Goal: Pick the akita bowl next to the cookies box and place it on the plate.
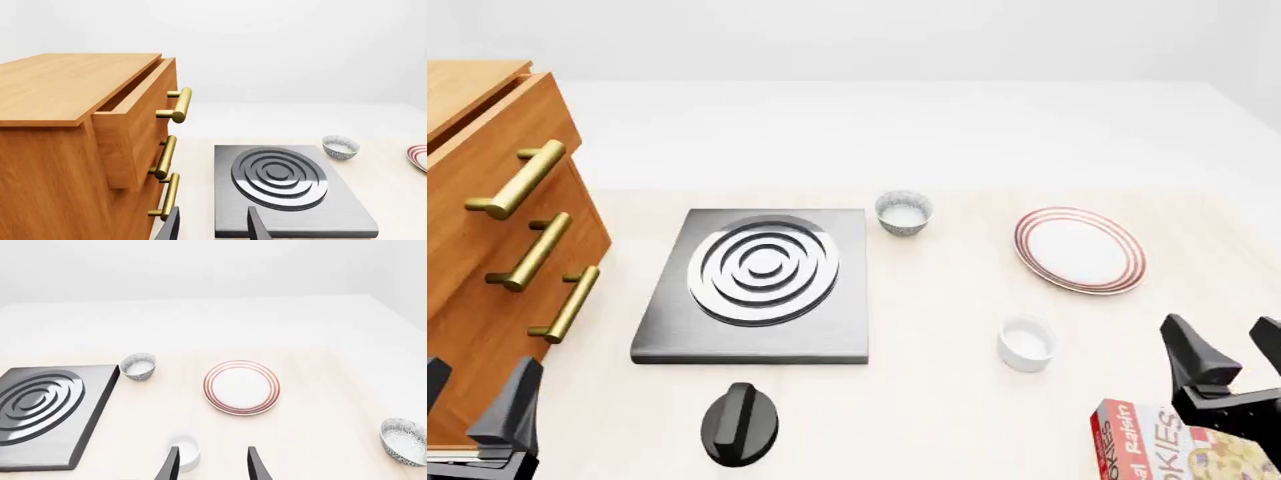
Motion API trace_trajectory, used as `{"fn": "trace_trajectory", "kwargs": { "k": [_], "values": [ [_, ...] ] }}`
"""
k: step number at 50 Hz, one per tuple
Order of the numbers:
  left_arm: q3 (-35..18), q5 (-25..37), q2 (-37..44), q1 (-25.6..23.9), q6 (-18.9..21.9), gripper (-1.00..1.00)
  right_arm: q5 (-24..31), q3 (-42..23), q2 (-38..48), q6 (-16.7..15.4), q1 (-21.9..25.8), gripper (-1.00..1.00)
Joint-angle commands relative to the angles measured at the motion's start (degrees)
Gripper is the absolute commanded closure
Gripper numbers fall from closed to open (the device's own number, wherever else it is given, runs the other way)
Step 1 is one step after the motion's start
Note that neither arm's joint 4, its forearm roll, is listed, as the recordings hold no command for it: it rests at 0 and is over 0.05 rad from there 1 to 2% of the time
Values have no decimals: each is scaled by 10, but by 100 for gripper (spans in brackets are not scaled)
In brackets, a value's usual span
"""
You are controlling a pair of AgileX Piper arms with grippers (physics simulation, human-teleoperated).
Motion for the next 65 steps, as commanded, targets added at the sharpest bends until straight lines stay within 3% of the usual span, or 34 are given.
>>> {"fn": "trace_trajectory", "kwargs": {
  "k": [1, 18, 29, 42, 51, 52, 57, 58, 65],
  "values": [
    [0, 0, 0, 0, 0, -100, 36, -72, 108, 4, -19, -100],
    [0, 0, 0, 0, 0, -100, 88, -165, 261, 25, -85, -100],
    [0, 0, 0, 0, 0, -100, 129, -243, 355, 2, -140, -100],
    [0, 0, 0, 0, 0, -100, 185, -351, 466, -22, -241, -100],
    [0, 0, 0, 0, 0, -100, 195, -387, 520, -42, -283, -100],
    [0, 0, 0, 0, 0, -100, 203, -418, 553, -56, -316, -100],
    [0, 0, 0, 0, 0, -100, 221, -449, 583, -72, -335, -100],
    [0, 0, 0, 0, 0, -100, 323, -595, 655, -73, -391, -100],
    [0, 0, 0, 0, 0, -100, 356, -639, 676, -46, -395, -100]
  ]
}}
